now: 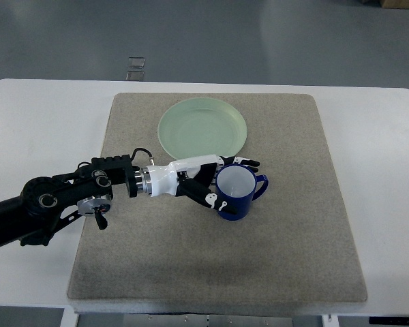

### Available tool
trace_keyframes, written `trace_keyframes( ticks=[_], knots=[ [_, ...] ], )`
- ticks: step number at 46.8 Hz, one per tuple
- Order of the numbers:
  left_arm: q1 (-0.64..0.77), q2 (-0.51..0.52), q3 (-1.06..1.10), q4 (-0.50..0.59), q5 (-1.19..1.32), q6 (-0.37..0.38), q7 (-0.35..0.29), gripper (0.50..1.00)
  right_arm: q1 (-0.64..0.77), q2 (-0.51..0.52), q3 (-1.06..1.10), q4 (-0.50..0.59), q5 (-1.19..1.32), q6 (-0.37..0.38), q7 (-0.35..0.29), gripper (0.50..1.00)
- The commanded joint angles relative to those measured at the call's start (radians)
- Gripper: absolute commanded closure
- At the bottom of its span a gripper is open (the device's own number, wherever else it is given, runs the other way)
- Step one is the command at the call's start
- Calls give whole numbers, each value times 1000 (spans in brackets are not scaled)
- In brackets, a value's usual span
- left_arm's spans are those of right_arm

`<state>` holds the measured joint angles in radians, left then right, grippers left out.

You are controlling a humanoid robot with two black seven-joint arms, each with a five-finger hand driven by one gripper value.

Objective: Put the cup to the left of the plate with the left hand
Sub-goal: 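Wrap the left hand fingers around the blue mug body, then lift the mug with the left hand and carry it past the plate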

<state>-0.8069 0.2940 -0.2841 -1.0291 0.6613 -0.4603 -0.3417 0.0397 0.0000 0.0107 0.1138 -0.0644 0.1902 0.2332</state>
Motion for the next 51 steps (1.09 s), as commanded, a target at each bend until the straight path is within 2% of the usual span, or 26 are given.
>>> trace_keyframes(
  ticks=[1, 6, 10, 13, 20, 25, 31, 35, 51],
  knots=[
    [0, -9, 0, 6, 0, 2, 1, 559, 0, 0, 0, 0, 0, 0, 0, 568],
    [0, -22, -1, 24, 1, 2, 6, 594, 0, 0, 0, 0, 0, 0, 0, 568],
    [0, -27, -1, 34, 1, 2, 6, 602, 0, 0, 0, 0, 0, 0, 0, 568],
    [0, -27, -1, 35, 1, 2, 6, 636, 0, 0, 0, 1, 0, 0, 0, 568],
    [0, -35, 0, 37, 0, 3, 6, 681, 0, 0, 0, 1, 0, 0, 0, 568],
    [0, -42, -6, 49, 1, 3, 6, 731, 0, 0, 0, 0, 0, 0, 0, 568],
    [0, -47, -9, 50, 0, 3, 6, 831, 0, 0, 0, 1, 0, 0, 0, 568],
    [0, -47, -10, 50, 1, 5, 6, 872, 0, 0, 0, 1, 0, 0, 0, 568],
    [0, -49, -29, 41, -5, 28, 3, 877, 0, 0, 0, 0, 0, 0, 0, 568]
  ],
)
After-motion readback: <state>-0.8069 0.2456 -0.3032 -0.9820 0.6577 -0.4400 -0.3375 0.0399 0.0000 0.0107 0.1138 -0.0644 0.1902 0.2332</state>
